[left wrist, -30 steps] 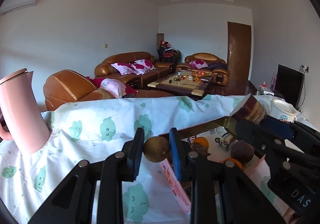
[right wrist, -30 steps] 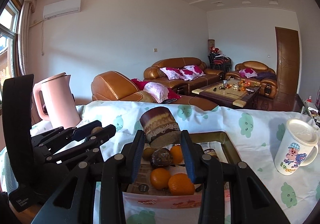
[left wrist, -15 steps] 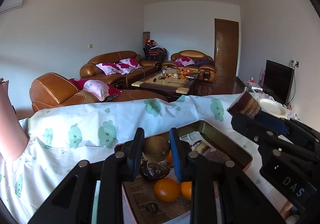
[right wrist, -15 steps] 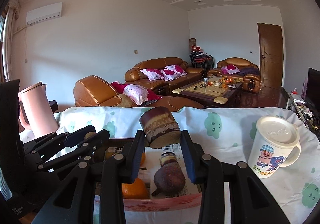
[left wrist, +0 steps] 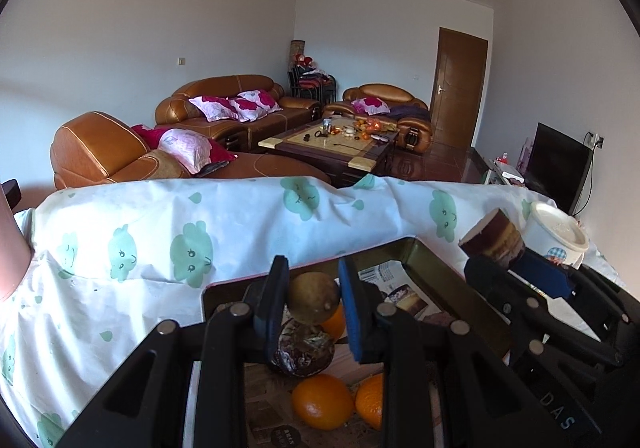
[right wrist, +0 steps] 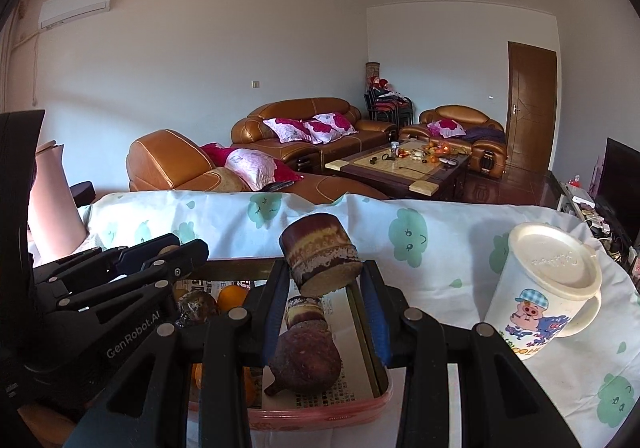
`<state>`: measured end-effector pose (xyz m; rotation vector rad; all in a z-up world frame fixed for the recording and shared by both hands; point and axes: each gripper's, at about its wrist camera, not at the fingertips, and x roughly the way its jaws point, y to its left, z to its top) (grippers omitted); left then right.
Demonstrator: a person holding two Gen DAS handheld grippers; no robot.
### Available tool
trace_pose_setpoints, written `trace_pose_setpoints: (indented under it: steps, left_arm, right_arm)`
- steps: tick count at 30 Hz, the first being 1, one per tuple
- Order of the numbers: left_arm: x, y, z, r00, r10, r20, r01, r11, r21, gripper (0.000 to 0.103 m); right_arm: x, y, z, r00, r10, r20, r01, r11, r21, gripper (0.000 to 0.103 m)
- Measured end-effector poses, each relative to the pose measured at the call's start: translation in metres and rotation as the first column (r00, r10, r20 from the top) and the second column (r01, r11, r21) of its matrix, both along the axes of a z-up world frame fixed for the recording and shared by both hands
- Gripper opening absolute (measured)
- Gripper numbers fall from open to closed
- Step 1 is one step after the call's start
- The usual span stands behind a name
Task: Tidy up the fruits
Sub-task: 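Lower the cake cup and small brown fruit into the tin and open both tools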
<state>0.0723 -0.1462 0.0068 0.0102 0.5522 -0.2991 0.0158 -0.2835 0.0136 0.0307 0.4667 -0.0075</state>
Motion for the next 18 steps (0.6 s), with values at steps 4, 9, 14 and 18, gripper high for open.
trace_pose_setpoints:
  steps: [4,9,14,18]
  left_arm:
    - [0.005,-0.001,-0.004,1.000,0.010,-0.012,-0.010,1.000,0.014,0.027]
    - [0.007,-0.003,-0.009,0.999,0.032,-0.023,-0.031,0.999,0.034,0.027]
    - [0.013,-0.004,-0.015,0.997,0.055,-0.052,-0.053,0.997,0.054,0.027]
    - [0.017,-0.003,-0.019,0.995,0.077,-0.069,-0.072,0.995,0.072,0.027]
  right_arm:
    - [0.012,0.008,-0.006,1.000,0.009,-0.029,-0.010,1.000,-0.028,0.039]
    - [0.025,0.017,-0.015,0.997,0.035,-0.073,-0.038,0.998,-0.044,0.039]
    - [0.037,0.017,-0.024,0.993,0.043,-0.114,-0.050,0.997,-0.056,0.039]
    - [0.045,0.019,-0.026,0.989,0.060,-0.133,-0.068,0.996,-0.056,0.039]
